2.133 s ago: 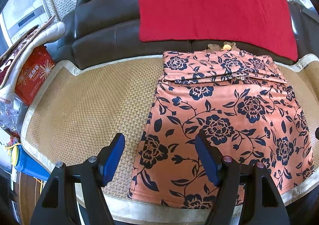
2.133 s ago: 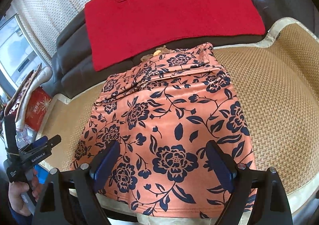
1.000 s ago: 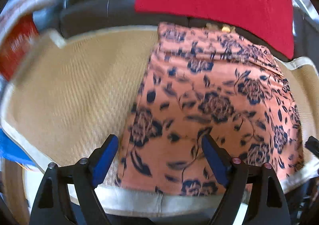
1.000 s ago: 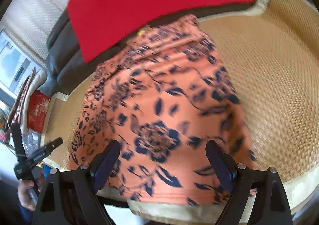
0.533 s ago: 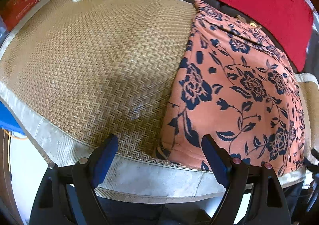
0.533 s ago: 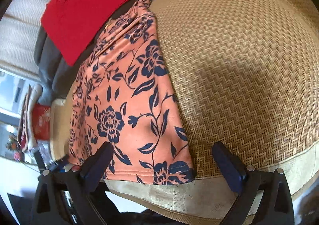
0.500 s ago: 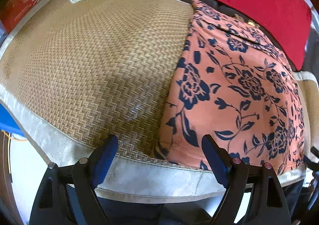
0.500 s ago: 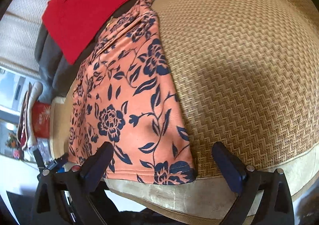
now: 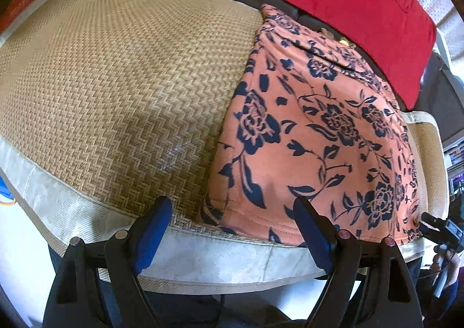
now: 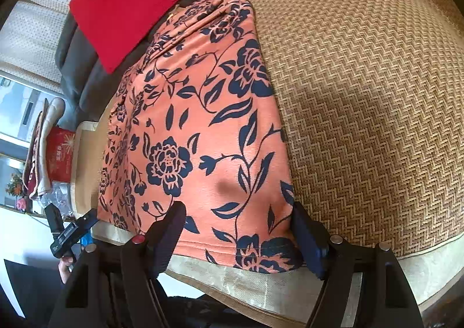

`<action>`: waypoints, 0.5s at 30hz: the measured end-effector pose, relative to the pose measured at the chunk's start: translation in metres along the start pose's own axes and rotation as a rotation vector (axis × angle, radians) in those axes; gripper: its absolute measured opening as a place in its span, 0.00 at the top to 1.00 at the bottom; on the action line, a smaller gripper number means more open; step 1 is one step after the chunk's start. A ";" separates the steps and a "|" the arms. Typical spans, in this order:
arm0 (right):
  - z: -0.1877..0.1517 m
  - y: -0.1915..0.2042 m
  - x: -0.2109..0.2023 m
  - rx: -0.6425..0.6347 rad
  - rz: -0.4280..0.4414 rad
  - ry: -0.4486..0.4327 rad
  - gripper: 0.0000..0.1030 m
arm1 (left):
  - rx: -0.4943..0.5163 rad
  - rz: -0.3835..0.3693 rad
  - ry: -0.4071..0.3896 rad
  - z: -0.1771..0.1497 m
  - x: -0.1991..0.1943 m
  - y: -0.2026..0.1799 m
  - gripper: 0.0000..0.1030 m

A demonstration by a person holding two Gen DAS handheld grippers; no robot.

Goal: Fold small clothes

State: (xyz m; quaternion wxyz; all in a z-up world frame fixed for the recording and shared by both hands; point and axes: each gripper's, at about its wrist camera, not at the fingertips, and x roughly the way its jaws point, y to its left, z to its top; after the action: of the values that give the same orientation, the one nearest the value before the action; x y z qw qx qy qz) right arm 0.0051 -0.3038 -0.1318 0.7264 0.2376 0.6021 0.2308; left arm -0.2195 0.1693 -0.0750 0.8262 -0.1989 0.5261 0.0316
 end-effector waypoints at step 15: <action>0.000 0.003 0.009 -0.044 -0.068 0.043 0.42 | 0.067 -0.002 0.029 0.004 0.016 -0.013 0.92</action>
State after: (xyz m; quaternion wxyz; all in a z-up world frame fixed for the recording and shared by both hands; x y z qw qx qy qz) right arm 0.0069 -0.2964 -0.1368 0.7258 0.1961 0.6200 0.2243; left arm -0.2053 0.1567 -0.0840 0.8248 -0.1720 0.5386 0.0101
